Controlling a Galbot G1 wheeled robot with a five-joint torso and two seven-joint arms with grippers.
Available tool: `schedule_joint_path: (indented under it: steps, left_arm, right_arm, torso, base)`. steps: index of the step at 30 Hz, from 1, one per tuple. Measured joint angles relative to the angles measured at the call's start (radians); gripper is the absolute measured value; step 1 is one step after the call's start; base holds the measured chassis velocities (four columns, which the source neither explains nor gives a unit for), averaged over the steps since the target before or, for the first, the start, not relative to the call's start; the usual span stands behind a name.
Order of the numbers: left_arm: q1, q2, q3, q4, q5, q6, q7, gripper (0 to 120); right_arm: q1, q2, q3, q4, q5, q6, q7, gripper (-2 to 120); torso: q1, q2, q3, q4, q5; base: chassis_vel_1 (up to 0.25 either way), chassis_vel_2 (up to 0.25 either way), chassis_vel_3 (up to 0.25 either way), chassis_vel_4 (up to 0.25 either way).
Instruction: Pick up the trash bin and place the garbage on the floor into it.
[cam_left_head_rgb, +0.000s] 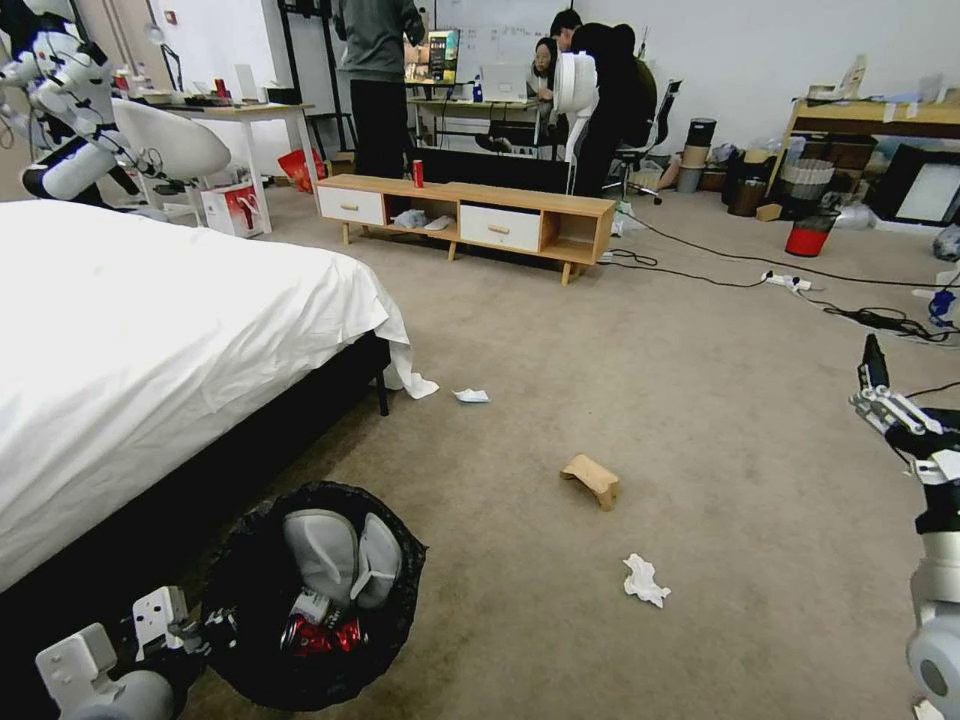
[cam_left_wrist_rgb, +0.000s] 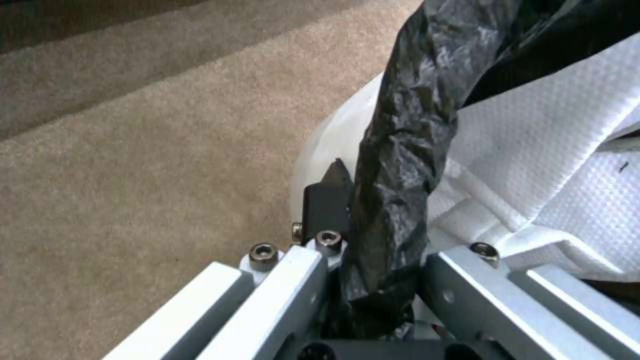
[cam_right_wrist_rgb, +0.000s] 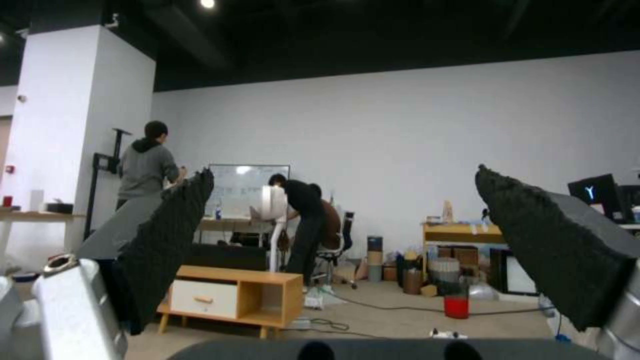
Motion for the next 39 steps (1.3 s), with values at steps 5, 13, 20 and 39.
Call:
schedule_joint_path:
  steps: [5,13,20,39]
  left_arm:
    - [0.0,-0.004,0.001,0.009,0.008,0.0,0.018,0]
    - [-0.001,-0.003,0.002,0.015,0.007,0.0,0.021,0]
    - [0.0,-0.001,0.002,0.017,0.007,0.0,0.021,0]
    - [0.007,-0.005,-0.008,0.015,0.006,0.0,0.023,0]
  right_arm:
    - [-0.004,0.005,-0.015,-0.003,-0.009,0.008,-0.001,100]
    - [-0.006,0.001,-0.022,-0.008,-0.018,0.014,-0.003,100]
    - [-0.005,-0.008,-0.023,-0.011,-0.019,0.015,-0.004,100]
    - [-0.005,-0.008,-0.032,-0.021,-0.026,0.024,-0.009,100]
  torso:
    - [0.0,0.0,0.0,0.0,-0.0001]
    - [0.0,0.0,0.0,0.0,0.0]
    - [0.0,0.0,0.0,0.0,0.0]
    - [0.0,0.0,0.0,-0.0002,0.0001]
  base:
    - [0.0,0.0,0.0,0.0]
    - [0.0,0.0,0.0,0.0]
    - [-0.02,-0.018,-0.022,-0.022]
    - [-0.098,-0.101,-0.107,-0.107]
